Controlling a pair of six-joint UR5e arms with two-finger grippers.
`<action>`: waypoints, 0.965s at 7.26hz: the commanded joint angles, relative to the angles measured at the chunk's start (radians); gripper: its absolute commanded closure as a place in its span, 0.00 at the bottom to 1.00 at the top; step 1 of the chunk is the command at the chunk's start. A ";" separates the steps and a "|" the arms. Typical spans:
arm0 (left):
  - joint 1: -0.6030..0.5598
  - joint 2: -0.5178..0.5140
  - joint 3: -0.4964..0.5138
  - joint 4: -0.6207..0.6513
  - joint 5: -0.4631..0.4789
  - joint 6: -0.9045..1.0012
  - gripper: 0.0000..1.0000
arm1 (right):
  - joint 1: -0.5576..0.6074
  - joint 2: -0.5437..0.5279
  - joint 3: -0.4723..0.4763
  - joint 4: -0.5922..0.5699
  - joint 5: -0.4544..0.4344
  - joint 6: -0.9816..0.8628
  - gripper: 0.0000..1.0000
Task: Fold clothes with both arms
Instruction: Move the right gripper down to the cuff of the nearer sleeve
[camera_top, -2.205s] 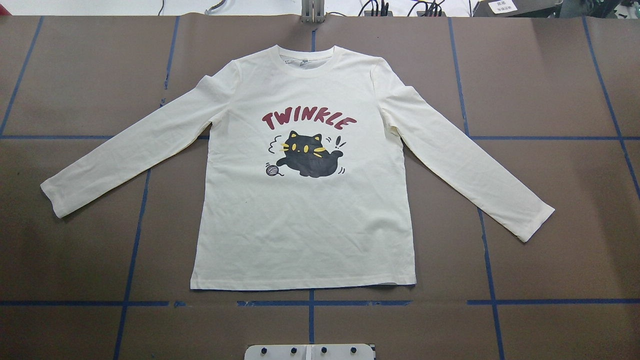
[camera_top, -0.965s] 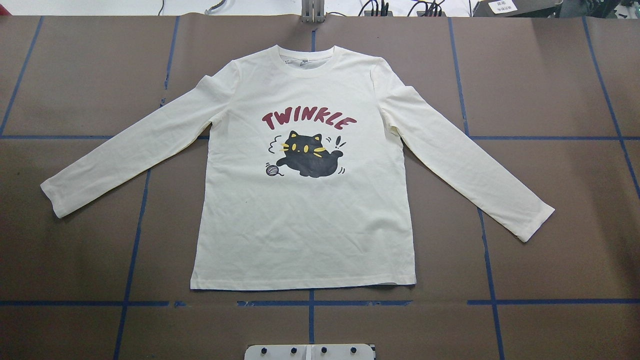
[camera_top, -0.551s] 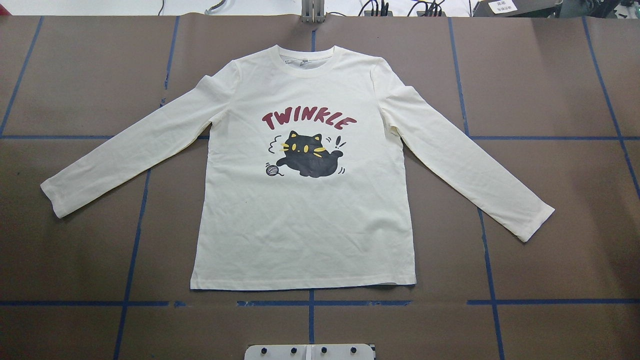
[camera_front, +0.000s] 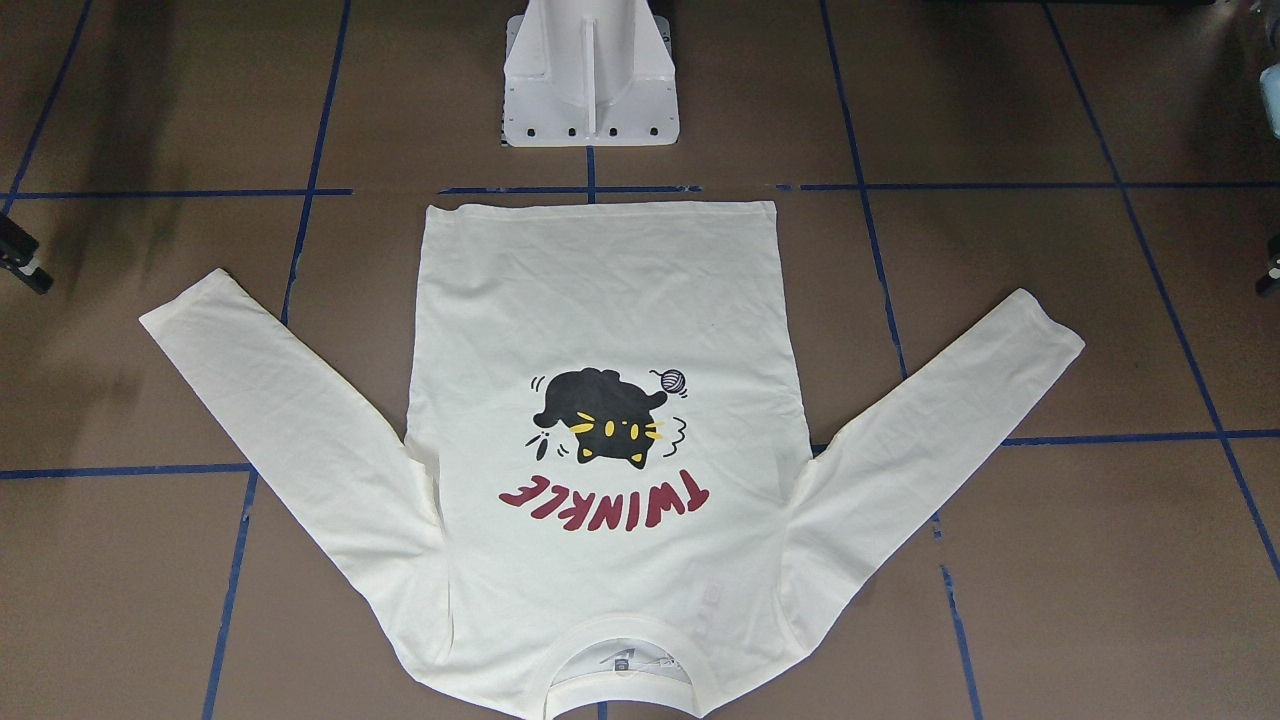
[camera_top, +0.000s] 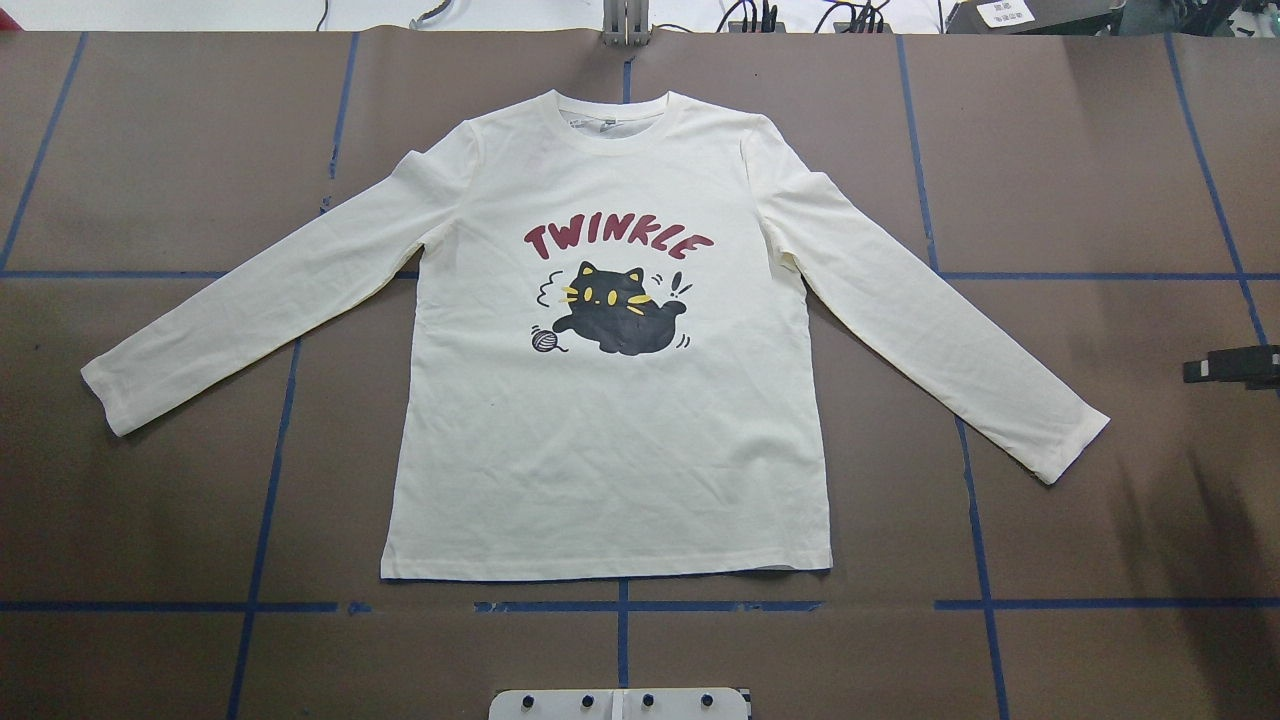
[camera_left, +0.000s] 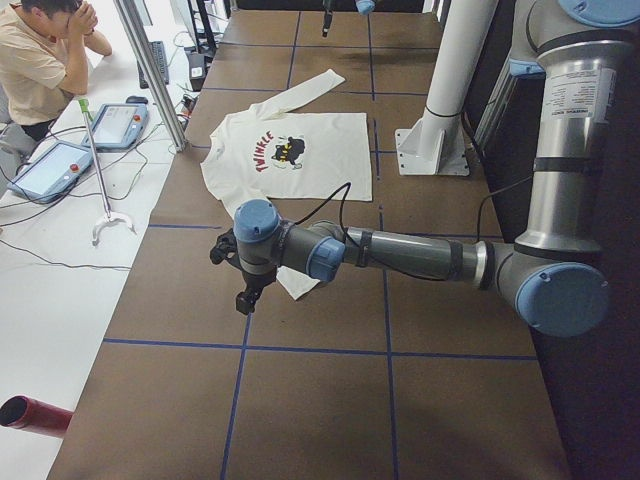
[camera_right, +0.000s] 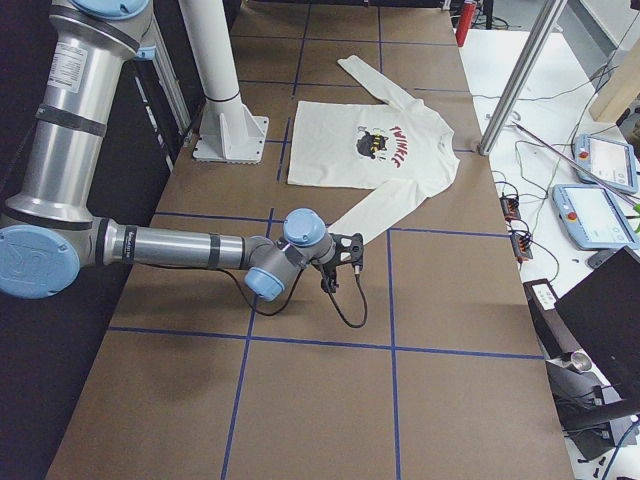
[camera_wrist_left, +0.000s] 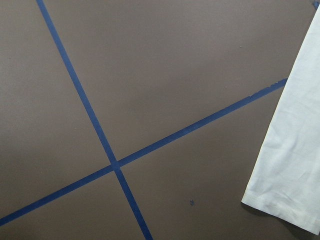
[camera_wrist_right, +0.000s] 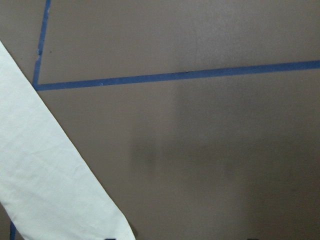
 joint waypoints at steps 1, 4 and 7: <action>0.000 0.002 -0.001 0.000 0.000 0.000 0.00 | -0.221 -0.004 0.023 0.015 -0.199 0.210 0.26; 0.000 0.017 -0.005 -0.002 0.000 0.000 0.00 | -0.300 -0.001 0.023 0.015 -0.281 0.257 0.41; 0.000 0.029 -0.010 -0.008 0.000 0.000 0.00 | -0.301 0.006 0.018 0.015 -0.295 0.255 0.45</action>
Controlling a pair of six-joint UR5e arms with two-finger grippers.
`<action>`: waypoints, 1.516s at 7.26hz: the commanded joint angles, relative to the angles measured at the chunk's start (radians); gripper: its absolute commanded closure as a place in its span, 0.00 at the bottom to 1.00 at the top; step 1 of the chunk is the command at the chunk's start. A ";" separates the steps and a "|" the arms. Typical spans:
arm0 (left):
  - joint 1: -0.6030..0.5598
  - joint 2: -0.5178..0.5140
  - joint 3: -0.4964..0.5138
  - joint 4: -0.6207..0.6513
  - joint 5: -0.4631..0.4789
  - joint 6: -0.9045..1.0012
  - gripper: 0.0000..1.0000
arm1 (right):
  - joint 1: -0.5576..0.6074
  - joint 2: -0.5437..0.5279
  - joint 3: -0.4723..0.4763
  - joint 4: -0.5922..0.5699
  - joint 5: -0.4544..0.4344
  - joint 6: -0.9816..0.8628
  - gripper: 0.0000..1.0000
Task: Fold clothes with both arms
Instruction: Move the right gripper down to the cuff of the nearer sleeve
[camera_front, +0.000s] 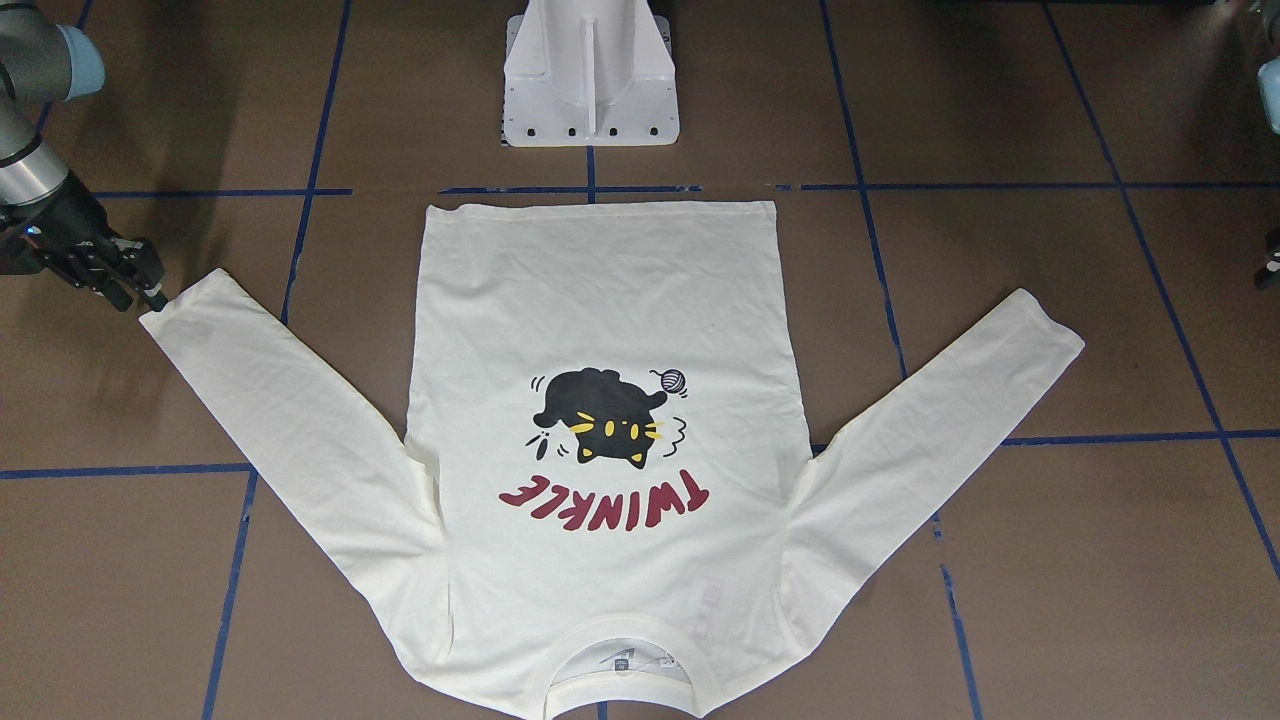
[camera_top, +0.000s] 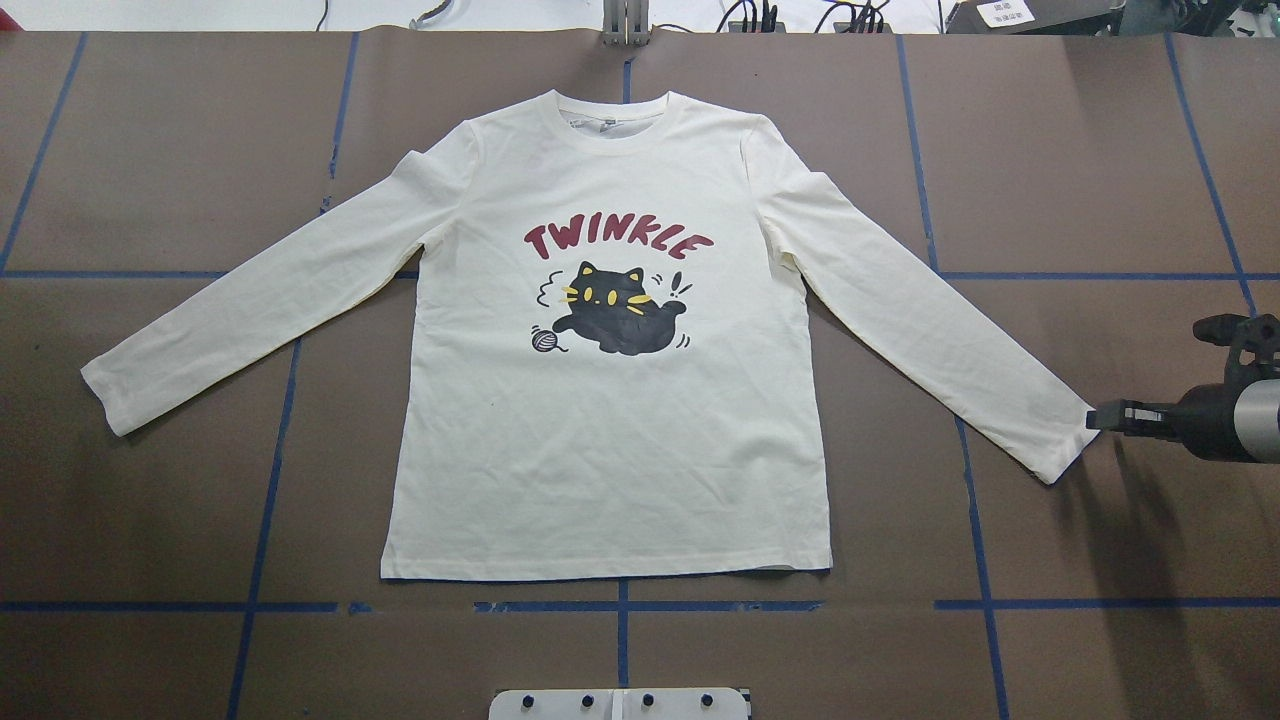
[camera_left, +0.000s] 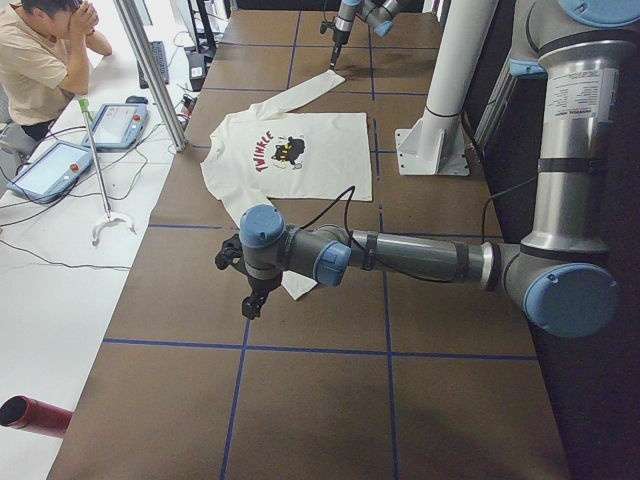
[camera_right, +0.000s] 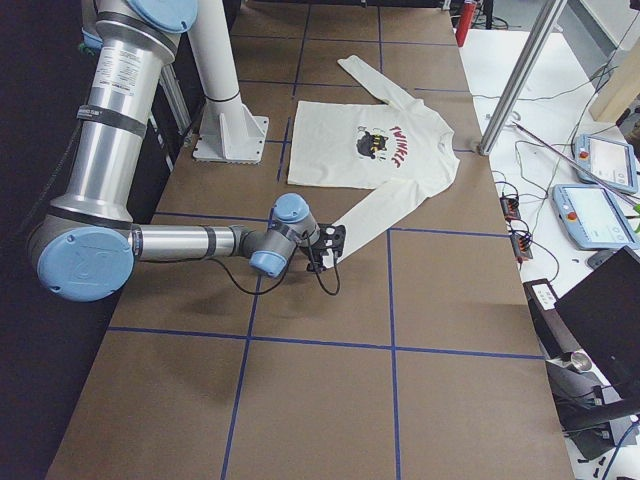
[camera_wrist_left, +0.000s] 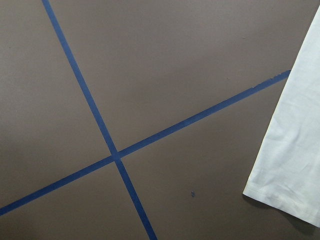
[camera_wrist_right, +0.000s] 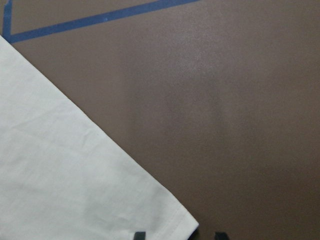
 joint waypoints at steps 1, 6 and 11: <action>0.000 0.002 -0.002 -0.004 0.000 0.000 0.00 | -0.003 0.001 -0.006 -0.002 -0.007 0.000 0.45; -0.002 0.016 -0.002 -0.019 0.000 0.000 0.00 | -0.009 0.006 -0.015 -0.002 -0.029 -0.011 0.46; -0.002 0.018 -0.002 -0.025 0.000 0.000 0.00 | -0.013 0.041 -0.035 -0.003 -0.034 -0.014 0.50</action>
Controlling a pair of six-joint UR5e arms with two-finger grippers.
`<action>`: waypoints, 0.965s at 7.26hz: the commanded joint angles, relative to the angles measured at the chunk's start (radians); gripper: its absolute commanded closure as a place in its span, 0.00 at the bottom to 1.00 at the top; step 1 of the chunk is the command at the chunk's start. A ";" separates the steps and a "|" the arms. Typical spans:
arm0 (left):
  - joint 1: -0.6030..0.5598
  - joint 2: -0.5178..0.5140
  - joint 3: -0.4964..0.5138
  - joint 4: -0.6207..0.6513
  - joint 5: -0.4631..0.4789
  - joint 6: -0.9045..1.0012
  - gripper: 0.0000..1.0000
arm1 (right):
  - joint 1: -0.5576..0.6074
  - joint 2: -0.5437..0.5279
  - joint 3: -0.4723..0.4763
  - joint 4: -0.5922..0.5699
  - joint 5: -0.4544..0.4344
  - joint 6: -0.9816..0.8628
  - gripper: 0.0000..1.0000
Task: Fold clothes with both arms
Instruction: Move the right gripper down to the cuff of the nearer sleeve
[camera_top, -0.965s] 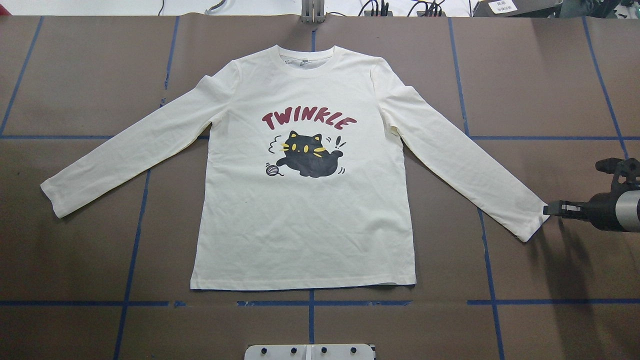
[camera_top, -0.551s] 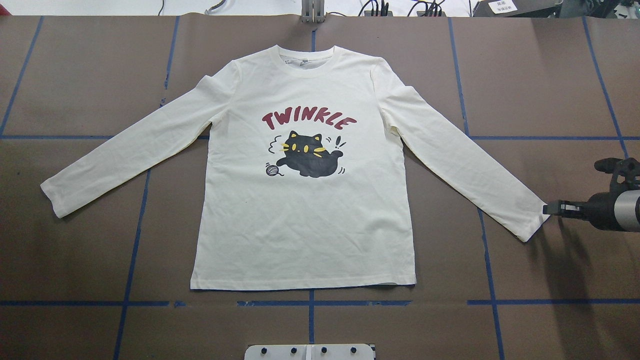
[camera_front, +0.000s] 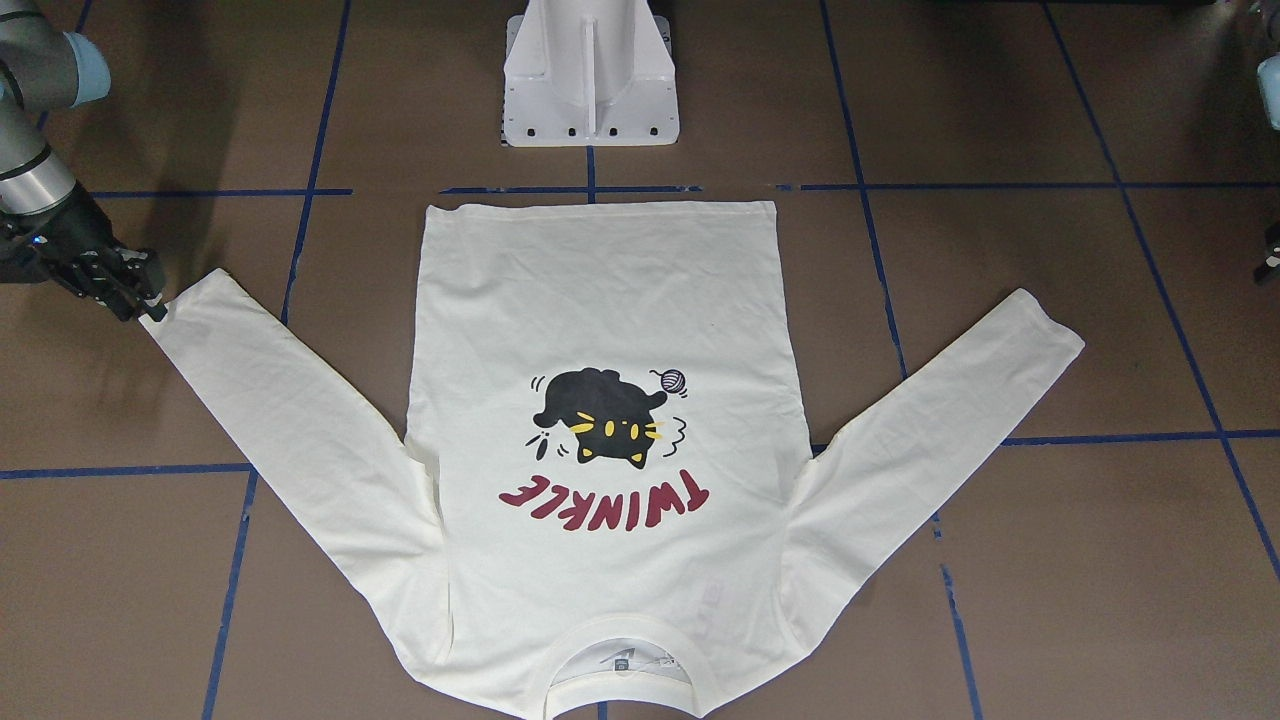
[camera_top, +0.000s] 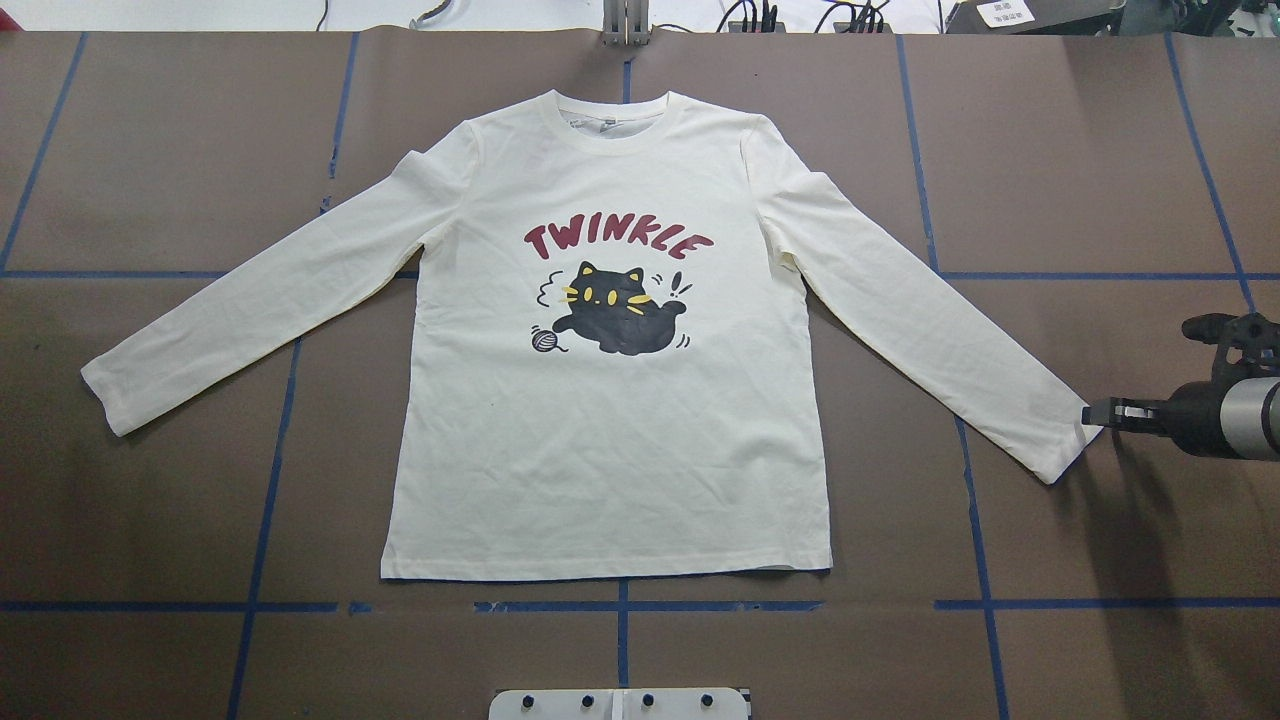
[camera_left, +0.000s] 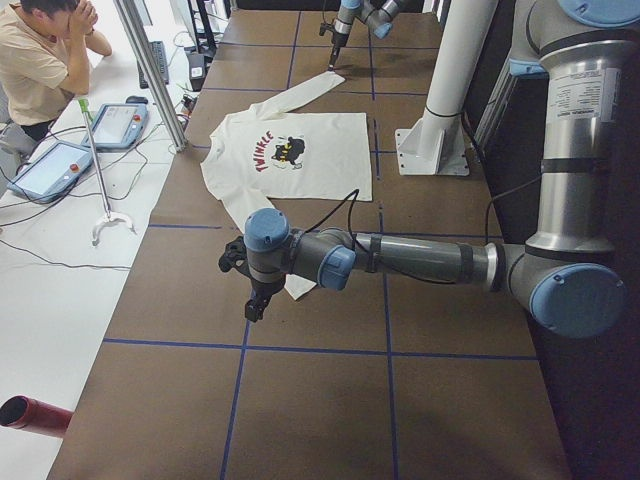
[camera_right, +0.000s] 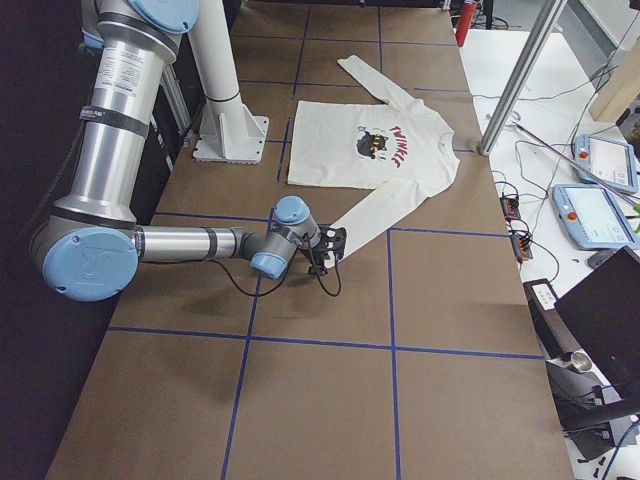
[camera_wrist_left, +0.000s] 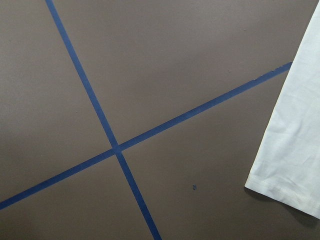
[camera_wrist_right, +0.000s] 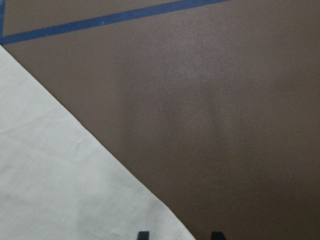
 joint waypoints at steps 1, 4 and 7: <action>0.000 0.000 0.000 0.000 0.000 0.000 0.00 | 0.000 0.036 -0.034 -0.001 0.000 0.000 0.50; 0.000 0.000 0.000 0.000 0.000 0.000 0.00 | 0.002 0.035 -0.031 0.001 0.000 0.003 0.70; 0.000 0.000 -0.002 0.000 0.000 0.000 0.00 | 0.006 0.029 -0.017 -0.001 0.001 0.011 1.00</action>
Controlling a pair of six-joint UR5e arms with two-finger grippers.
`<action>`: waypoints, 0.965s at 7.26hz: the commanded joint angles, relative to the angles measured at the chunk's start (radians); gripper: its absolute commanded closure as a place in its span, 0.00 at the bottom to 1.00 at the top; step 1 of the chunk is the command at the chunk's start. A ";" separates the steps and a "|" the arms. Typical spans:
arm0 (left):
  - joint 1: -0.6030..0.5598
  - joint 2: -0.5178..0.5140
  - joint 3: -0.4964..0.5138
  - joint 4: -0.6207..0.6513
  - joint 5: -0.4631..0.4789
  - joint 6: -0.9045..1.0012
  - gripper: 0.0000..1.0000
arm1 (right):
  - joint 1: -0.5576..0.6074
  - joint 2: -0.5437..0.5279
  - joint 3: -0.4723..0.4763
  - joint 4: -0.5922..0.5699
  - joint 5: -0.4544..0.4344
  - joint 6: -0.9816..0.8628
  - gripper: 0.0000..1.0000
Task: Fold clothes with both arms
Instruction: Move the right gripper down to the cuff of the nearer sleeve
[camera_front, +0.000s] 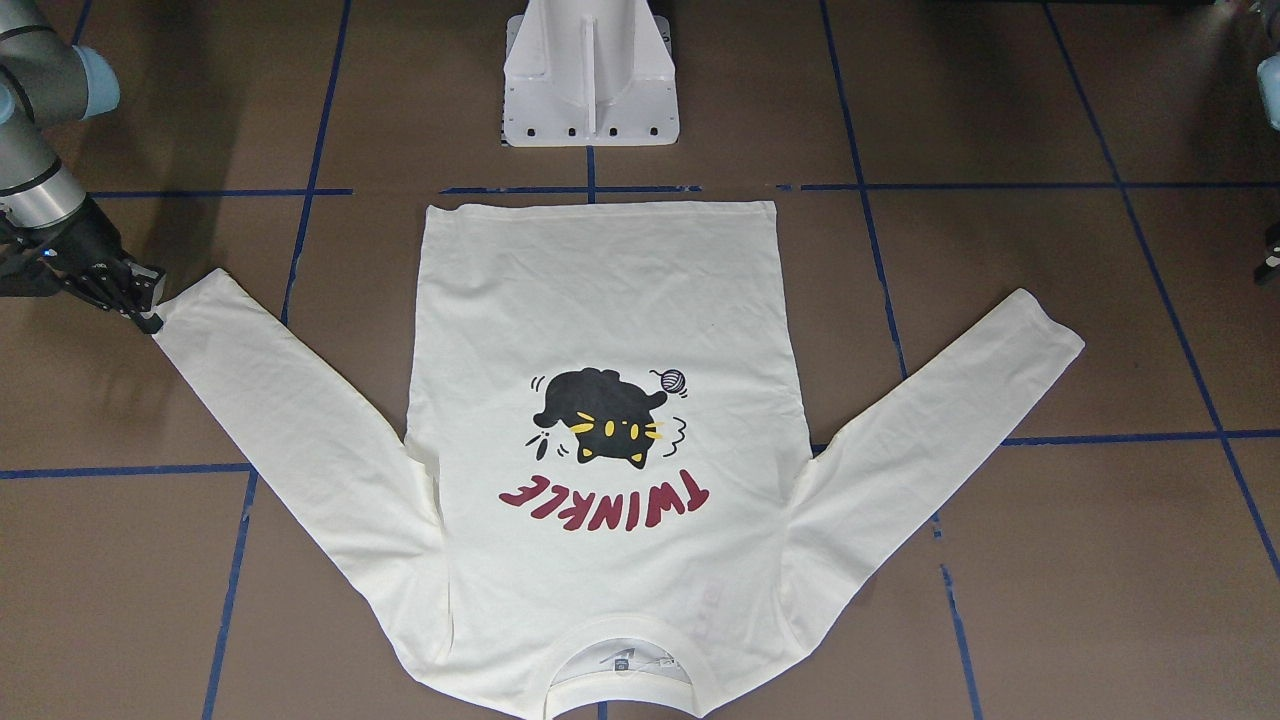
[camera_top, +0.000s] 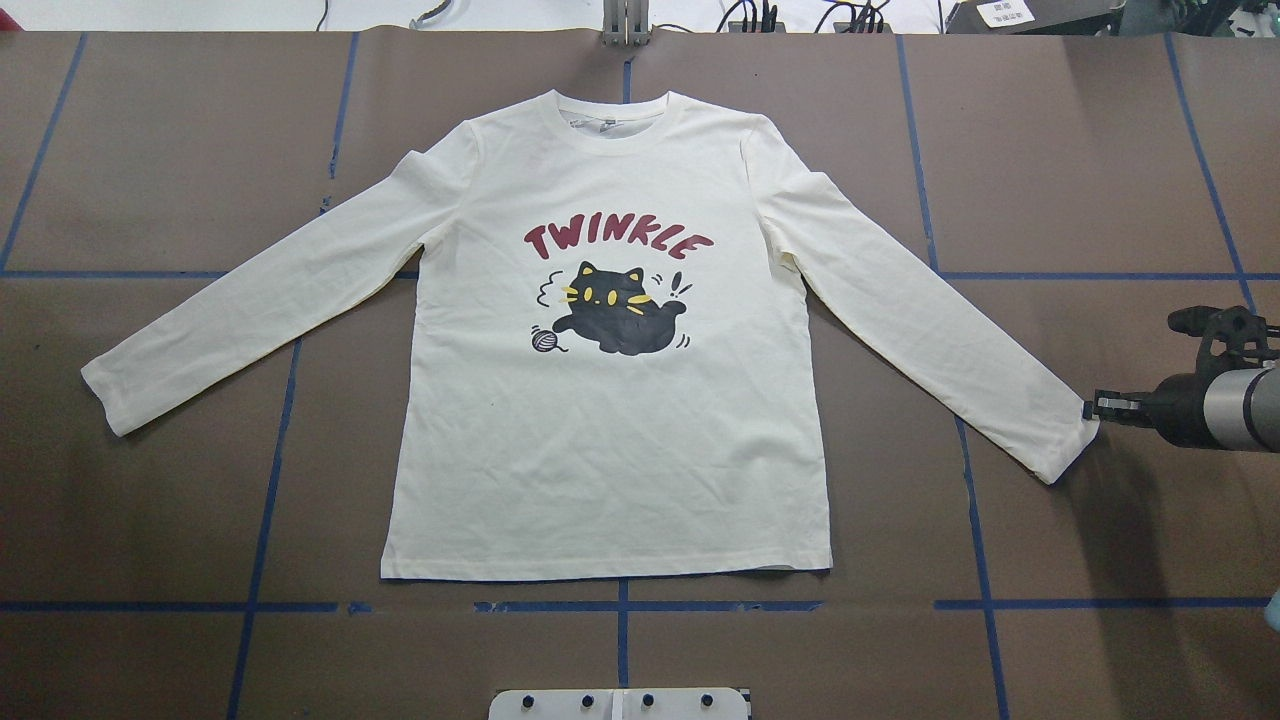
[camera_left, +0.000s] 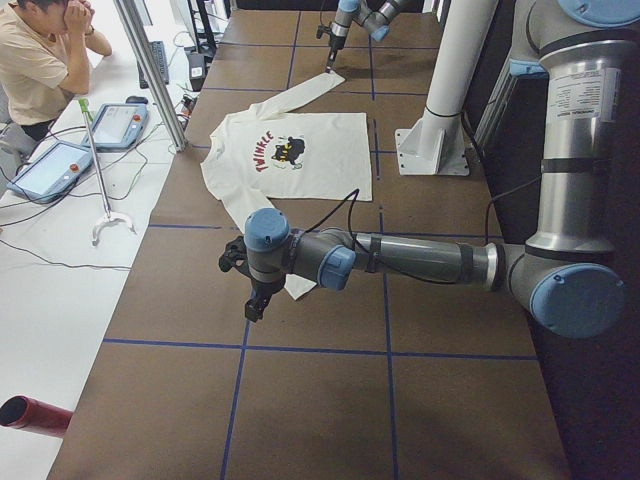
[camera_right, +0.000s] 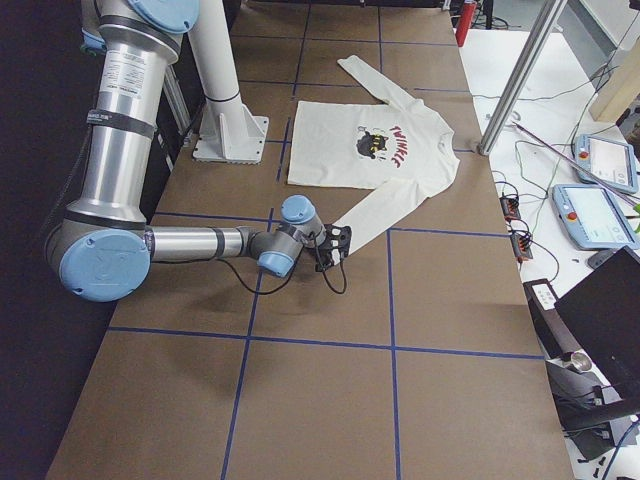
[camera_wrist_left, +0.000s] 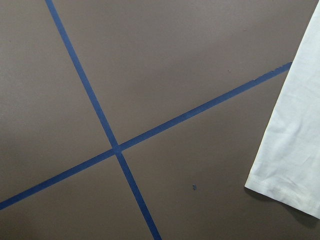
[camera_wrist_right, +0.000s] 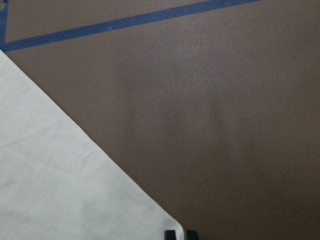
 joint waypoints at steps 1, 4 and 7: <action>0.000 0.000 0.000 0.000 0.000 0.000 0.00 | 0.006 -0.004 0.063 -0.024 0.015 0.001 1.00; 0.000 0.002 0.001 0.000 0.000 0.000 0.00 | 0.032 0.178 0.339 -0.558 0.050 0.001 1.00; -0.002 0.008 -0.002 0.000 0.000 0.000 0.00 | 0.054 0.761 0.324 -1.187 0.035 -0.007 1.00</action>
